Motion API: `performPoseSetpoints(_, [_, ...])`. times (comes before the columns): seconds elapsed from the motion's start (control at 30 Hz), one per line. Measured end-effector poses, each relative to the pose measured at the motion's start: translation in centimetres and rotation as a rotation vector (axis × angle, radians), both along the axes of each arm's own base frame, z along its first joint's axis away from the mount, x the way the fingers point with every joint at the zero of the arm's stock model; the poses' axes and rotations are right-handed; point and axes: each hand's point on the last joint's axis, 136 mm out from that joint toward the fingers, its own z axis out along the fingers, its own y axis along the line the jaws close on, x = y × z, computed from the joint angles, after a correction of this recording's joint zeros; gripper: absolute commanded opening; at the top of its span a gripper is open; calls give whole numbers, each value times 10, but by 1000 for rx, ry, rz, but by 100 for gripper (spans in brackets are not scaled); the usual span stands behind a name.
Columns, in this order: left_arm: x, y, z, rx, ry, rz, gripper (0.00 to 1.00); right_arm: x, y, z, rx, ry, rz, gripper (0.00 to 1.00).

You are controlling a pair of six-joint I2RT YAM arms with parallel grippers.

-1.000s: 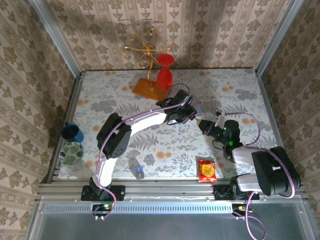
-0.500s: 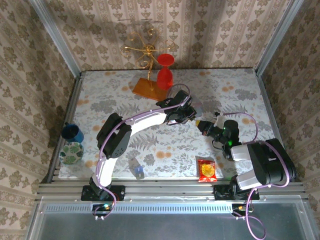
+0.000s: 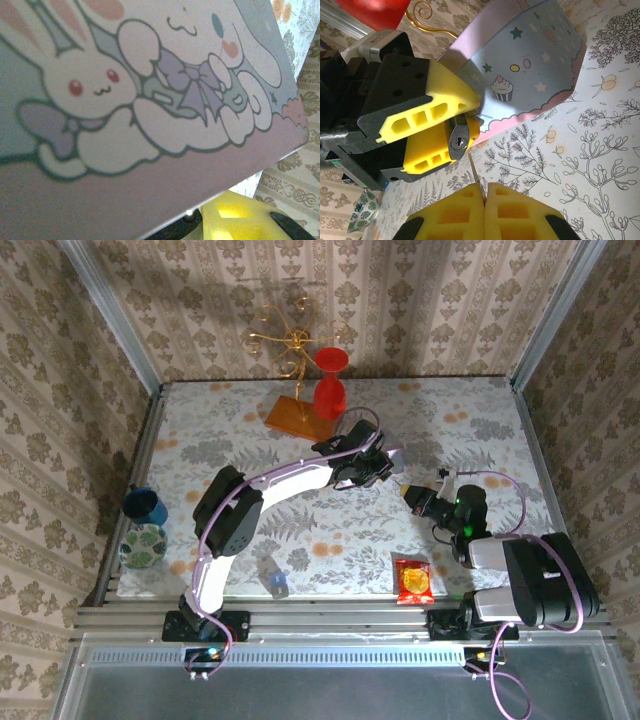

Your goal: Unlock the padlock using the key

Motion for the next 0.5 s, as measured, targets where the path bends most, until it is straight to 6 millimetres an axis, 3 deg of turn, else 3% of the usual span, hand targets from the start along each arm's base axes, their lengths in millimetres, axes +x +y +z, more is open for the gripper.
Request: performPoseSetpoints(0.5, [-1,-2,1,-9,3,-7,0,-3,8,-12,16,41,45,0])
